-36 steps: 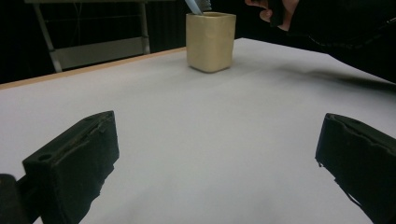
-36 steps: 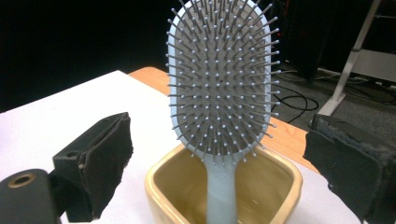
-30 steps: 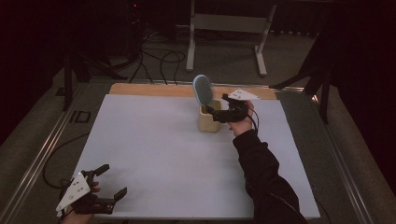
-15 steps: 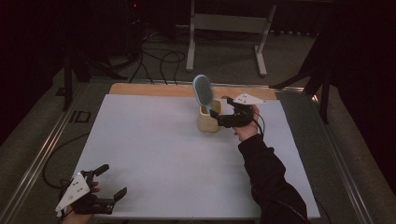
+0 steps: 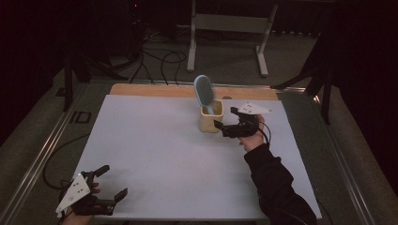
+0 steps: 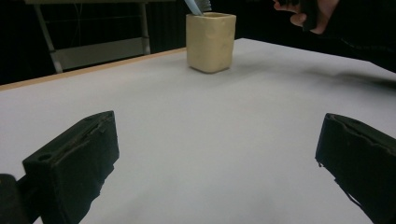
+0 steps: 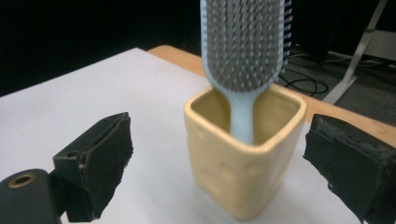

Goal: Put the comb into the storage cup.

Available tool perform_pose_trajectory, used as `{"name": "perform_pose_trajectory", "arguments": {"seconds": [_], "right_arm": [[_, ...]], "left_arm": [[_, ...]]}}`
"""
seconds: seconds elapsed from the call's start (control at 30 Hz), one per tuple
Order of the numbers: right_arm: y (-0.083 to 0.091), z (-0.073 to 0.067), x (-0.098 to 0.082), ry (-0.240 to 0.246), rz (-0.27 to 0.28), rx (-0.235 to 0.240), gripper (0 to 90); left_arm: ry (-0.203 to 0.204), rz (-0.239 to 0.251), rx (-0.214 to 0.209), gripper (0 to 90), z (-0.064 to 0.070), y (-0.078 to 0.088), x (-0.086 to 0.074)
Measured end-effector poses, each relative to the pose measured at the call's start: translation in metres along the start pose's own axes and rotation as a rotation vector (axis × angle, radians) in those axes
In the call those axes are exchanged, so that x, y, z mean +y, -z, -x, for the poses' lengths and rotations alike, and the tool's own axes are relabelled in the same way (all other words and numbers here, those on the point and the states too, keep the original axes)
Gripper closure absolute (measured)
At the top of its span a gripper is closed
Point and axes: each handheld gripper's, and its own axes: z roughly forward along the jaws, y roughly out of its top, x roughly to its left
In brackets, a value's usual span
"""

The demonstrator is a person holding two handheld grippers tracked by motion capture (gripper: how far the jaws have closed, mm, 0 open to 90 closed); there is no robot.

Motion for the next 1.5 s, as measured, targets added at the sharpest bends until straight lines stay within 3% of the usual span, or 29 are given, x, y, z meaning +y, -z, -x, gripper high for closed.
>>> {"name": "perform_pose_trajectory", "arguments": {"seconds": [0.97,1.13,1.5], "right_arm": [[0.046,-0.016,-0.060,-0.024,-0.063,0.031,7.2],[0.057,-0.022,-0.077,-0.019,-0.096,0.027,7.2],[0.088,-0.030,-0.095,-0.034,-0.095,-0.003,7.2]], "left_arm": [[0.000,-0.002,-0.001,0.0,0.000,-0.001,0.000],[0.001,-0.001,0.000,0.0,0.000,0.000,0.000],[-0.004,-0.001,-0.001,0.0,0.000,0.000,0.000]]}}
